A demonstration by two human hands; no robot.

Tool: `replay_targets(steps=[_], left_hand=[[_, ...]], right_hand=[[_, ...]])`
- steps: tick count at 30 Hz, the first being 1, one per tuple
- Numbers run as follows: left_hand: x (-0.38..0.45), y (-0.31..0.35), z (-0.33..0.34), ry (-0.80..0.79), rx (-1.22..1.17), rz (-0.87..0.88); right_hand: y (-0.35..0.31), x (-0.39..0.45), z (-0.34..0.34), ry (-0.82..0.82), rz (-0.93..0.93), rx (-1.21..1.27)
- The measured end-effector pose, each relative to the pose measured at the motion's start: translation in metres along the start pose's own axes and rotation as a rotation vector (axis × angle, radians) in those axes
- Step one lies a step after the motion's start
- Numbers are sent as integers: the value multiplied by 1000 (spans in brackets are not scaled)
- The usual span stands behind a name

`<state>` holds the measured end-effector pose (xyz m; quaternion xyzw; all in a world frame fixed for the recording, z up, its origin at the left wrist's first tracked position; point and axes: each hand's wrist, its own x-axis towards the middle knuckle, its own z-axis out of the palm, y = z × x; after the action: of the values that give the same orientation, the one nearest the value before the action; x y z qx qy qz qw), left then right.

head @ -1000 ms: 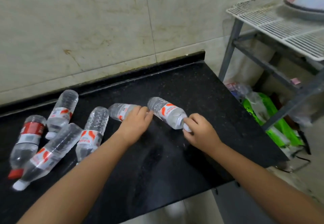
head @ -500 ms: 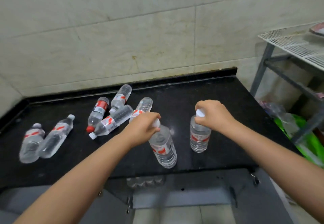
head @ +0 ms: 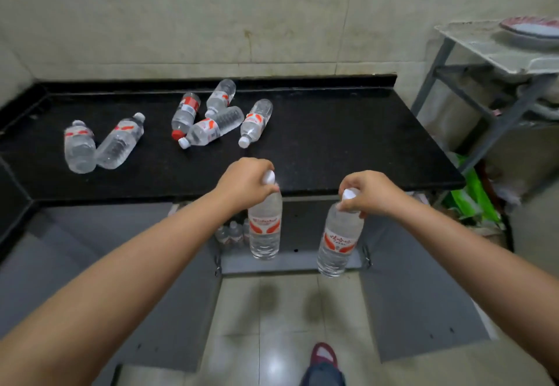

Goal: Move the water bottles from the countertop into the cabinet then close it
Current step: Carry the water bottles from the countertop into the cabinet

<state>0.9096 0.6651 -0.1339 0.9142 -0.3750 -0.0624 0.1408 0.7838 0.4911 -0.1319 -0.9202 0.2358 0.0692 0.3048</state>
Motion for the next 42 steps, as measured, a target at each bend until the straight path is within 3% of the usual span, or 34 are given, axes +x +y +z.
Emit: replay_targets(steps=[6,12,17,20,23,26,31,35,42], left_hand=[[-9,-21,64,-181,-41,-46],[18,-33,153,-413,84,-44],[53,-73,257,-531,247,84],[82,-96,316,-589,387,251],[110,-124,382,-614,385,299],[137,-166,450,-550,456,518],[173,-211,534,-147,539,845],[191,-222,564,-223,513,814],[208,-216,575,-234,338,561]], right_hand=[[29,16,57,-134,3,-166],[79,63,114,-220,-3,-195],[131,125,182,-282,15,-209],[168,171,231,-281,37,-206],[208,218,283,-271,56,-206],[244,260,330,-231,43,-228],[287,323,395,-133,-44,-258],[305,354,423,-62,-81,-284],[305,373,423,-53,-112,-372]])
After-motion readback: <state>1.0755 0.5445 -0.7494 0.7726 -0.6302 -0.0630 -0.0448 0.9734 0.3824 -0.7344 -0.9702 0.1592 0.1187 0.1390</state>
